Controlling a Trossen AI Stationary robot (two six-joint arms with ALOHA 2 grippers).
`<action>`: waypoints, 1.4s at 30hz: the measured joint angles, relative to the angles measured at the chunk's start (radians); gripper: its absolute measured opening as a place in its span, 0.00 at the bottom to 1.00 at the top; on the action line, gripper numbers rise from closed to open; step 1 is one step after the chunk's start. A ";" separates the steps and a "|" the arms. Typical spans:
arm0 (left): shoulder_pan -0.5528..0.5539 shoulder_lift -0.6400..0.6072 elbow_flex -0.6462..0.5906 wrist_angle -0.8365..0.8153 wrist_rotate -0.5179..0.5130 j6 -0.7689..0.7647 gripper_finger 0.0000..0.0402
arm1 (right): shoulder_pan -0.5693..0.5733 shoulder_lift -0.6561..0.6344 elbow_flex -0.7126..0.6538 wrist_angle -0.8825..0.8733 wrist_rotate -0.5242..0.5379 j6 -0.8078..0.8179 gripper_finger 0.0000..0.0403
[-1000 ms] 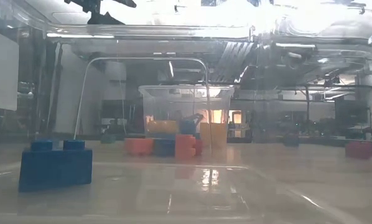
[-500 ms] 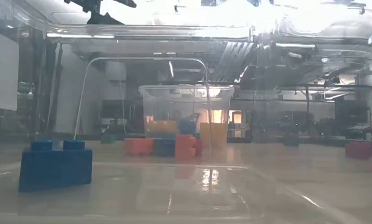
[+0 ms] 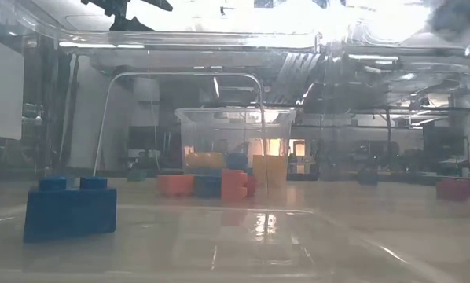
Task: Sort blocks by size
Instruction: Put the large blue game piece into the top transparent bin
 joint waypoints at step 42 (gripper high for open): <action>0.000 0.000 0.000 -0.001 -0.053 -0.058 0.79 | -0.535 0.018 0.158 0.166 -0.227 -0.777 0.65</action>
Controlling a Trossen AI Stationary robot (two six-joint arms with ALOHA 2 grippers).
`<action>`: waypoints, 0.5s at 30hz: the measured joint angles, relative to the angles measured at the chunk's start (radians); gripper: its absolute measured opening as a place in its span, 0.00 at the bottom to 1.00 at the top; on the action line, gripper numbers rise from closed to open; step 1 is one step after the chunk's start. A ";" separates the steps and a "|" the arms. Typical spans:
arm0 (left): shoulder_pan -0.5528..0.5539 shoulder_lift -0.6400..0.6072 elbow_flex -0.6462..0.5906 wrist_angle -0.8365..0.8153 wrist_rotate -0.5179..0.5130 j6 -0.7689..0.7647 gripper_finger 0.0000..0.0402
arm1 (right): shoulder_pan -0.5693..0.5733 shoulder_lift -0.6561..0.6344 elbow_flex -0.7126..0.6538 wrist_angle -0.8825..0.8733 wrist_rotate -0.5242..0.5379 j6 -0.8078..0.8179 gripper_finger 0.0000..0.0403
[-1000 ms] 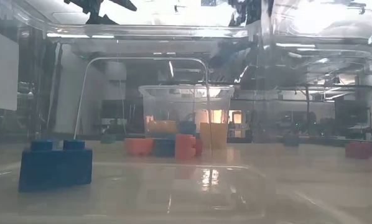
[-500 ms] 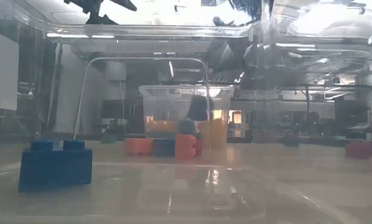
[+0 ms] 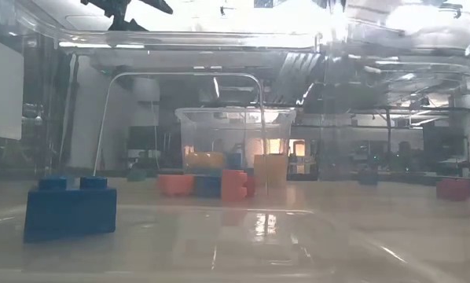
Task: Sort blocks by size
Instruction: Put the large blue game piece into the top transparent bin
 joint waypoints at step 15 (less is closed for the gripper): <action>0.000 0.000 0.000 -0.008 0.062 0.020 0.79 | 0.640 0.075 -0.272 0.086 -0.073 1.198 0.65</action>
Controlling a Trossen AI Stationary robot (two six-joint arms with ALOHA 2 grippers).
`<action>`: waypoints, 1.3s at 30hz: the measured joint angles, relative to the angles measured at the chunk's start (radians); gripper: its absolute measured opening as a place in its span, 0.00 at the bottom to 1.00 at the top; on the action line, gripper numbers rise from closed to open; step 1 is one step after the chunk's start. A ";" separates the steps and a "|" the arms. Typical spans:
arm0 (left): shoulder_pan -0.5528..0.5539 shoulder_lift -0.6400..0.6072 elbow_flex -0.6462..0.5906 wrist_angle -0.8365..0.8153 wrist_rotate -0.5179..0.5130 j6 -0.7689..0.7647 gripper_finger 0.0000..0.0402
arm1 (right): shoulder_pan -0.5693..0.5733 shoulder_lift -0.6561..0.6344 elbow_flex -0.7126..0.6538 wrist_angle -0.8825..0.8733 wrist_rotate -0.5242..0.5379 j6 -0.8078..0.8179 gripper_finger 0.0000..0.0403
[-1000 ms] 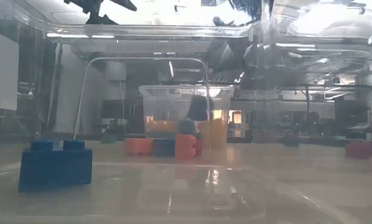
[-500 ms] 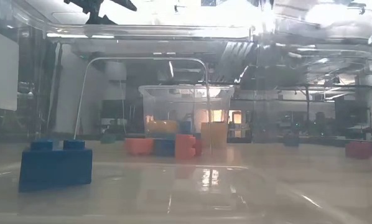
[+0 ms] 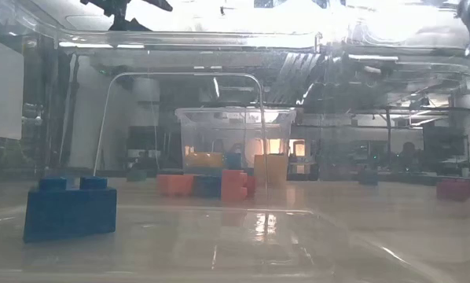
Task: Sort blocks by size
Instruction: Put the large blue game piece into the top transparent bin
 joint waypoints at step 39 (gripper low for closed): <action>0.000 0.000 0.000 -0.010 -0.007 0.008 0.79 | -0.017 0.130 -0.146 0.322 -0.119 -0.044 0.31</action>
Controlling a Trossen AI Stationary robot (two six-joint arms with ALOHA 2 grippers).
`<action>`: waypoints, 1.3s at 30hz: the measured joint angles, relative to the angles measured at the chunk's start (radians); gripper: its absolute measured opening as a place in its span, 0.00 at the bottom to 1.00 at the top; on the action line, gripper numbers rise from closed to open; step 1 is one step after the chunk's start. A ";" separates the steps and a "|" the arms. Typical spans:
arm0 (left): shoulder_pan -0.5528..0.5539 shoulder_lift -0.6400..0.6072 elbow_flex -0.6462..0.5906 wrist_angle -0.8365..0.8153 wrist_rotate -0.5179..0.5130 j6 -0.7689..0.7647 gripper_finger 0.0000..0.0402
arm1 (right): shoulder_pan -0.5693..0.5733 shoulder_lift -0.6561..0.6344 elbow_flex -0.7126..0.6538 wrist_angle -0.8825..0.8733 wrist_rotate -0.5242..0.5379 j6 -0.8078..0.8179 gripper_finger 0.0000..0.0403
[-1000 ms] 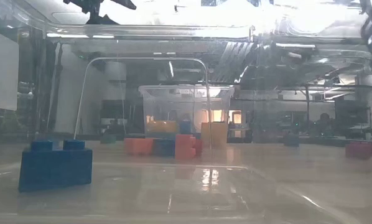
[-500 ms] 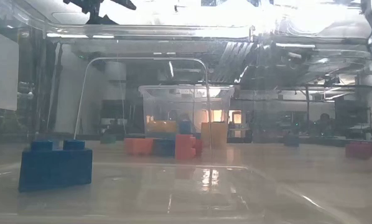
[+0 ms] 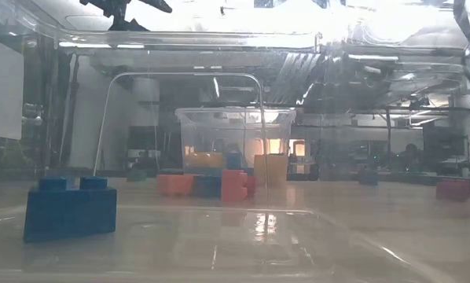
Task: Sort blocks by size
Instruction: Put the large blue game piece into the top transparent bin
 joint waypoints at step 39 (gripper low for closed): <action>0.000 0.116 0.000 0.007 -0.010 -0.091 0.79 | -1.102 -0.001 0.434 0.301 0.411 -1.512 0.30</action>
